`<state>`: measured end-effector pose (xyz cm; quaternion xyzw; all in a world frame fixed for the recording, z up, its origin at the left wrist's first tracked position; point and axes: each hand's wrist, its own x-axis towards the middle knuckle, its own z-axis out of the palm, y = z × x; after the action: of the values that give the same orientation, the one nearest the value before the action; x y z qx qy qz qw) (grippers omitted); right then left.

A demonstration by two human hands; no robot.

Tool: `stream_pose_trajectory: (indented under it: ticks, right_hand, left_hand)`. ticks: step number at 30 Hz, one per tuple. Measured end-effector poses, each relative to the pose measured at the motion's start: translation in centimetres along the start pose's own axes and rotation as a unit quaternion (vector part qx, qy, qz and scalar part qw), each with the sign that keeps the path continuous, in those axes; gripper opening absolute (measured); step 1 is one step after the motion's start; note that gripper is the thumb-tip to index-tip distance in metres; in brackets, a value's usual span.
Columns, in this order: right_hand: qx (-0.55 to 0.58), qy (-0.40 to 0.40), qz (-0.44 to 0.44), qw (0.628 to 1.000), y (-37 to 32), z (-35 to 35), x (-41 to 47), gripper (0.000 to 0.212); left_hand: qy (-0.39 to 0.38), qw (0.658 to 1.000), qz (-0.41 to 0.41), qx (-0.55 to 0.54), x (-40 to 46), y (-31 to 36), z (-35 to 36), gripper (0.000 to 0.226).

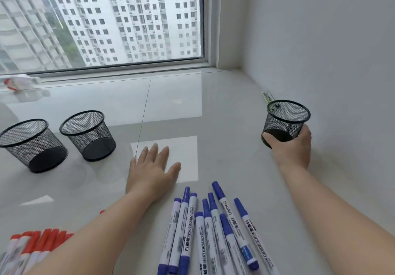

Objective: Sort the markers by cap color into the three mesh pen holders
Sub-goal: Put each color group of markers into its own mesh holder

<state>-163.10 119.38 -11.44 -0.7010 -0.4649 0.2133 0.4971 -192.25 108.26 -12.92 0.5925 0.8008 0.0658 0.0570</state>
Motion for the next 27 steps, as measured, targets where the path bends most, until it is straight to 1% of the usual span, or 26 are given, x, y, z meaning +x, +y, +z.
stream_pose_trajectory:
  ticks: [5, 8, 11, 13, 18, 23, 27]
  right_hand:
    - [-0.042, 0.029, 0.001, 0.999, -0.1, 0.7, 0.4, 0.088]
    - [-0.061, 0.018, -0.003, 0.998, -0.2, 0.7, 0.2, 0.086]
    - [-0.053, -0.010, -0.001, 0.999, -0.5, 0.5, -0.3, 0.086]
    - [-0.042, -0.029, 0.002, 0.999, -1.0, 0.6, -1.1, 0.087]
    - [0.016, -0.111, 0.008, 0.994, -3.5, 2.1, -4.5, 0.088]
    - [0.061, -0.186, -0.012, 0.981, -7.5, 5.0, -9.8, 0.091]
    - [0.085, -0.240, -0.016, 0.967, -10.0, 8.4, -15.0, 0.085]
  left_hand:
    - [0.016, 1.000, -0.005, -0.010, 0.0, 0.0, 0.2, 0.068]
    - [0.030, 0.999, -0.012, -0.026, 0.0, 0.0, 0.2, 0.067]
    - [0.036, 0.999, -0.013, -0.033, -0.1, 0.3, 0.0, 0.065]
    - [0.026, 0.999, -0.011, -0.037, -0.2, 0.4, -0.4, 0.064]
    - [-0.003, 0.996, -0.001, -0.093, -1.0, -0.6, -2.1, 0.056]
    - [-0.010, 0.991, -0.021, -0.135, -3.0, -4.4, -4.6, 0.044]
    - [0.002, 0.989, -0.049, -0.137, -4.9, -9.1, -6.4, 0.041]
